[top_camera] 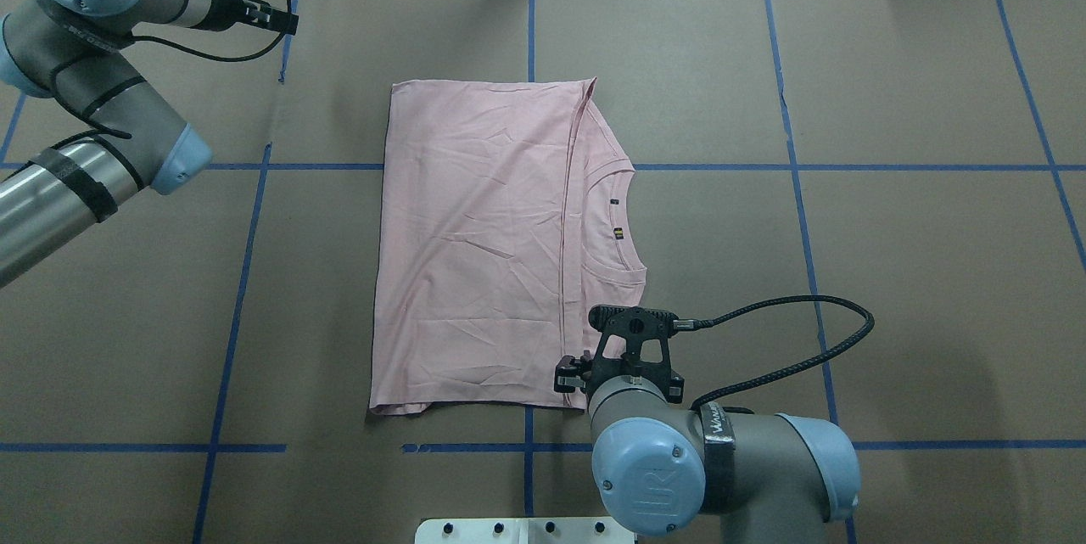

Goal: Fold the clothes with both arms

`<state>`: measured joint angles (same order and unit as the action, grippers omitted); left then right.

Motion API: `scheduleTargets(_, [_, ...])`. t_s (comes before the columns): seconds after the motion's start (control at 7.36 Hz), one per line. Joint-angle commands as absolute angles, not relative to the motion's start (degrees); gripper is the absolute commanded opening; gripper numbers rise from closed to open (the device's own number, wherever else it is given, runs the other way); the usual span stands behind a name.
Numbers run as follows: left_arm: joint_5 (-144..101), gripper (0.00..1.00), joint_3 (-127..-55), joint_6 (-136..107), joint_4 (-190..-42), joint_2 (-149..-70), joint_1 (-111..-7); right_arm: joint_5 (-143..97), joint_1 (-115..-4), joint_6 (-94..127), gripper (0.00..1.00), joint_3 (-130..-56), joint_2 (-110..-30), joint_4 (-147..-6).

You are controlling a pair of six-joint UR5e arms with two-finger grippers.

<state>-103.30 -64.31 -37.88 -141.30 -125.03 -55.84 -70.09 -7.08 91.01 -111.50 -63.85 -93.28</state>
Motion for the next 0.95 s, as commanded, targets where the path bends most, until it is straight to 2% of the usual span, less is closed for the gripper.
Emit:
scheduleTargets(0.0, [-105.02,1.00,-73.94,-48.89,-139.15,-121.05,-52.40,-69.70,-7.03,90.88,1.00,-112.85,-64.42,-92.73])
scheduleTargets(0.41, [-99.88,1.00,-96.87,-64.74,-137.20,-104.56,-38.72,-69.61,-8.26,90.88,1.00,-112.85,-64.16,-92.72])
scheduleTargets(0.68, [-92.86,1.00,-107.35,-73.78,-136.76,-95.58,-28.10,-69.61,-8.44,90.88,1.00,-112.85,-64.07,-92.72])
scheduleTargets(0.82, [-89.16,1.00,-111.84,-78.61,-130.67,-94.93,-22.64,-69.70,-8.52,90.88,1.00,-112.85,-64.07,-92.72])
